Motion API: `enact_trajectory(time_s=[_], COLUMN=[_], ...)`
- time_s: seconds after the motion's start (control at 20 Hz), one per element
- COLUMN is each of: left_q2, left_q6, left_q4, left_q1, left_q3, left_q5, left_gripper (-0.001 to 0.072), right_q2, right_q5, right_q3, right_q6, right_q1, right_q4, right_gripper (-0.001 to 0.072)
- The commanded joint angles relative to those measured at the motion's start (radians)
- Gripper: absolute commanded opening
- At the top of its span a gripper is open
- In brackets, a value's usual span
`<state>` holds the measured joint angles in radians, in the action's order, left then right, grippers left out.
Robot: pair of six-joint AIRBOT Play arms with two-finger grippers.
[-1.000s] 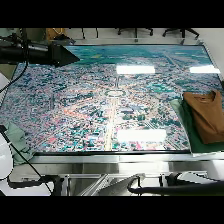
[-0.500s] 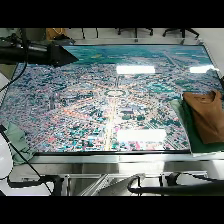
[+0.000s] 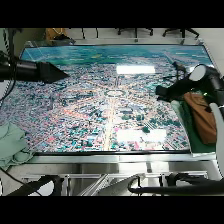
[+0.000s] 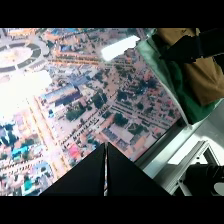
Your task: Fold the shirts.
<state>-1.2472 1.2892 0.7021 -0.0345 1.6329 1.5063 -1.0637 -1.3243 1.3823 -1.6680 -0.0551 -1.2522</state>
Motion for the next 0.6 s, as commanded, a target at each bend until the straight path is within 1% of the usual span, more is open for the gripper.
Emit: enact_trajectory(time_s=[0.0,0.15,0.35,0.55], left_q2=[0.126,0.199,0.319,0.32], left_q6=[-0.01,-0.017,-0.018,-0.018], left_q4=[0.04,0.039,0.039,0.038], left_q1=[-0.002,-0.002,-0.002,-0.002], left_q3=[-0.227,-0.361,-0.582,-0.583], left_q5=[-0.044,-0.055,-0.148,-0.145], left_gripper=[0.0012,0.0012,0.0012,0.0012], right_q2=[0.005,-0.001,-0.011,-0.011], right_q5=[0.087,0.136,0.135,0.135], right_q3=[-0.113,-0.136,-0.136,-0.136], right_q6=[-0.008,-0.007,-0.007,-0.008], right_q1=[-0.166,-0.234,-0.247,-0.247], right_q4=[0.0,0.0,0.019,0.019], right_gripper=[0.0021,0.0021,0.0021,0.0021])
